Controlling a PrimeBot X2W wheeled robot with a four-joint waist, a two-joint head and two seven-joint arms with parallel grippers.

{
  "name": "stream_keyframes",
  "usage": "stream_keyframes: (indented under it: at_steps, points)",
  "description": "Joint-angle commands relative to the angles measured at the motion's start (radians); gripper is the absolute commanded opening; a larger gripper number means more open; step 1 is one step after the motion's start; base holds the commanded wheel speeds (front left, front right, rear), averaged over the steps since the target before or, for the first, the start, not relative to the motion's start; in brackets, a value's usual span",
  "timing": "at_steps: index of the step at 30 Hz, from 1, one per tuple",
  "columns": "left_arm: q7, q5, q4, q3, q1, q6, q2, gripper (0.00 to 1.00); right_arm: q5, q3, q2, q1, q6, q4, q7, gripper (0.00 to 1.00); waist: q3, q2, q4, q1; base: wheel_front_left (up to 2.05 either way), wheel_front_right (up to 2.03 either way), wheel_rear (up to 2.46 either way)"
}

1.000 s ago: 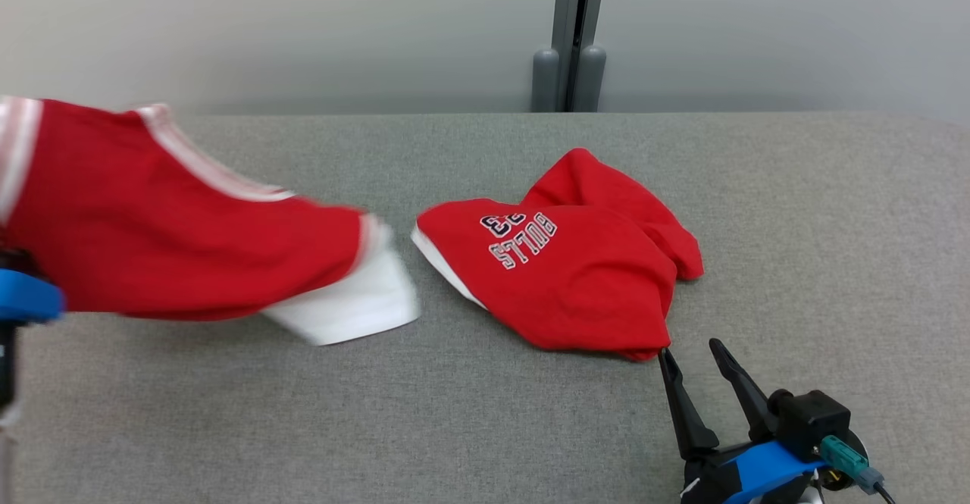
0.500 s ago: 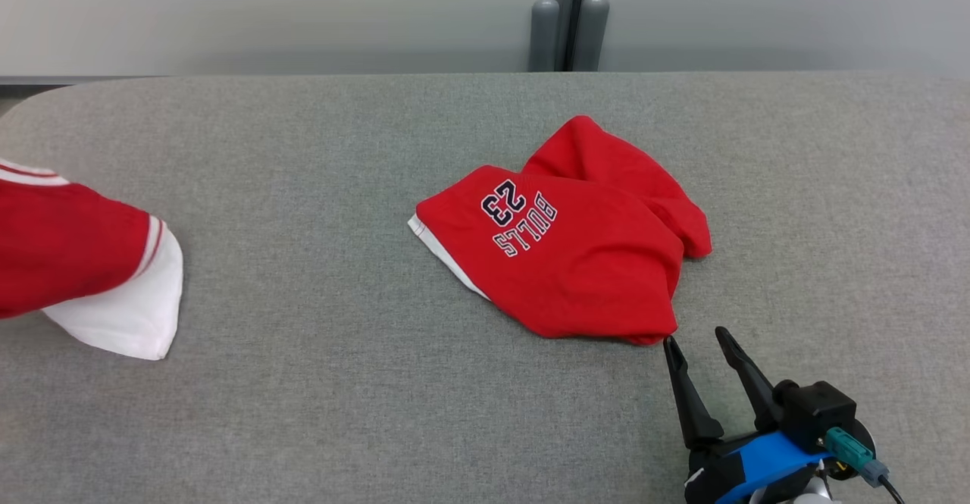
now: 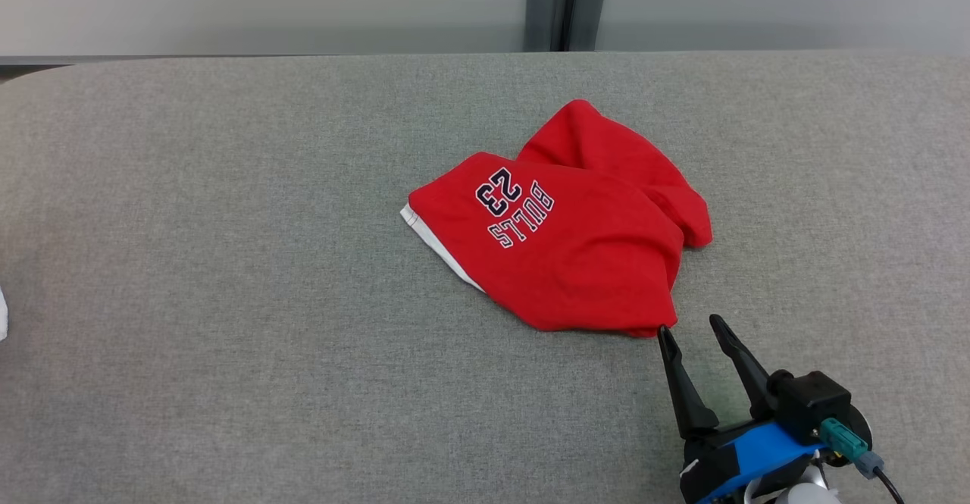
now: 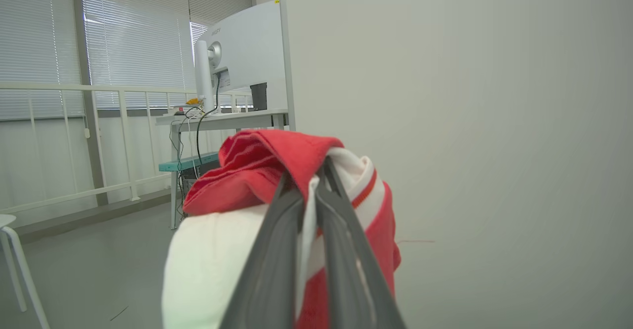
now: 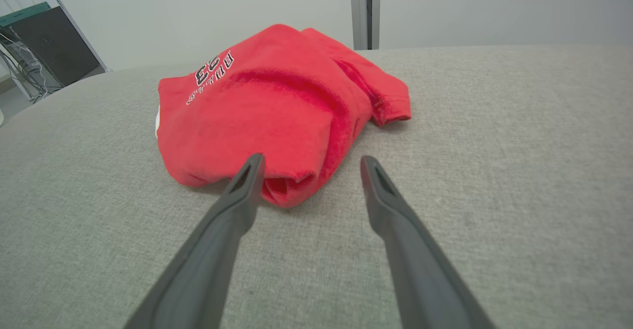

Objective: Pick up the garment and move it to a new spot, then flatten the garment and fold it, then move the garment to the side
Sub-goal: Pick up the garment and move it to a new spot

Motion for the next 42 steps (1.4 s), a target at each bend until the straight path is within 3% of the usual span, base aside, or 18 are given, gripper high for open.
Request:
stream_keyframes:
  at_steps: [1,4,9,10,11,15,20,24,30,32,36,42]
  points:
    - [-0.002,0.007,0.029,-0.009,0.002,-0.009,-0.022,0.00,-0.003,0.005,-0.004,-0.015,0.000,-0.005,0.000,1.00,0.003,0.0000,-0.002,0.0000,0.00,0.00,0.00]
    - [-0.002,0.009,0.094,-0.030,0.020,-0.020,-0.049,0.00,-0.002,0.010,-0.004,-0.020,0.000,-0.006,0.000,1.00,0.010,0.0000,-0.004,0.0000,0.00,0.00,0.00]
    - [-0.002,-0.045,0.327,-0.086,0.044,-0.028,-0.091,0.00,-0.005,0.014,-0.004,-0.019,0.000,-0.005,0.000,1.00,0.019,0.0000,-0.011,0.0000,0.00,0.00,0.00]
    - [-0.003,-0.066,0.375,-0.104,0.047,-0.028,-0.095,0.42,-0.005,0.014,-0.004,-0.019,0.000,-0.006,0.000,1.00,0.021,0.0000,-0.011,0.0000,0.00,0.00,0.00]
    - [-0.002,-0.079,0.412,-0.120,0.050,-0.025,-0.094,1.00,-0.007,0.013,-0.005,-0.019,0.000,-0.006,0.000,1.00,0.022,0.0000,-0.012,0.0000,0.00,0.00,0.00]
    - [-0.002,-0.112,0.439,-0.159,0.064,-0.026,-0.092,1.00,-0.010,0.005,-0.004,-0.022,0.000,-0.004,0.000,1.00,0.022,0.0000,-0.009,0.0000,0.00,0.00,0.00]
    - [-0.002,-0.088,0.330,-0.139,0.088,-0.026,-0.114,1.00,-0.010,-0.013,-0.004,-0.020,0.000,-0.005,0.000,1.00,0.001,0.0000,0.002,0.0000,0.00,0.00,0.00]
    - [-0.002,-0.054,0.222,-0.173,0.127,-0.026,-0.176,1.00,-0.009,-0.030,-0.004,-0.011,0.000,-0.005,0.000,1.00,-0.039,0.0000,0.002,0.0000,0.00,0.00,0.00]
    - [-0.002,-0.028,0.119,-0.307,0.214,-0.026,-0.274,1.00,-0.002,-0.052,-0.005,0.014,0.000,-0.005,0.000,1.00,-0.102,0.0000,-0.022,0.0000,0.00,0.00,0.00]
    - [-0.002,-0.013,0.099,-0.323,0.230,-0.026,-0.283,1.00,-0.003,-0.056,-0.005,0.017,0.000,-0.004,0.000,1.00,-0.113,0.0000,-0.028,0.0000,0.00,0.00,0.00]
    - [-0.002,0.013,0.051,-0.361,0.325,-0.026,-0.365,1.00,-0.004,-0.063,-0.004,0.038,0.000,0.005,0.000,1.00,-0.150,0.0000,-0.062,0.0000,0.00,0.00,0.00]
    - [-0.002,0.034,0.022,-0.380,0.411,-0.026,-0.415,1.00,-0.013,-0.069,-0.004,0.059,0.000,0.012,0.000,1.00,-0.177,0.0000,-0.084,0.0000,0.00,0.00,0.00]
